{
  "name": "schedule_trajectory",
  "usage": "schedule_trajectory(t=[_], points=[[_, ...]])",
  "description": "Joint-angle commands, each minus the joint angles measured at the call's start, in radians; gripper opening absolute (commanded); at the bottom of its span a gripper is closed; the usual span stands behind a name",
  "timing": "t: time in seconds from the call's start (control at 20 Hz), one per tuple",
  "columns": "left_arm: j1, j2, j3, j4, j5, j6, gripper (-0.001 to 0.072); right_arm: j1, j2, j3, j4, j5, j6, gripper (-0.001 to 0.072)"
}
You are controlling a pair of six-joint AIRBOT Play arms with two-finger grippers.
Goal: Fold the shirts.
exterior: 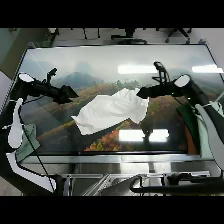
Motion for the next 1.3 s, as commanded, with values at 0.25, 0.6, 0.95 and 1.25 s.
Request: schedule_trajectory(t=[0.25, 0.6, 0.95, 1.25], points=[[0.011, 0.251, -0.506, 0.01, -0.013, 0.028, 0.0703, -0.093, 0.286, -0.264, -0.184, 0.171, 0.187, 0.0547], [0.01, 0.37, -0.864, -0.006, 0.235, 0.038, 0.0703, -0.092, 0.174, -0.441, -0.134, -0.013, 0.185, 0.0546], [-0.064, 0.362, -0.909, -0.134, 0.502, 0.078, 0.0702, -0.092, -0.05, -0.441, 0.188, -0.132, -0.035, 0.0461], [-0.183, 0.216, -0.747, -0.129, 0.412, 0.087, 0.0014, -0.09, -0.11, -0.431, 0.471, -0.09, -0.233, 0.0059]])
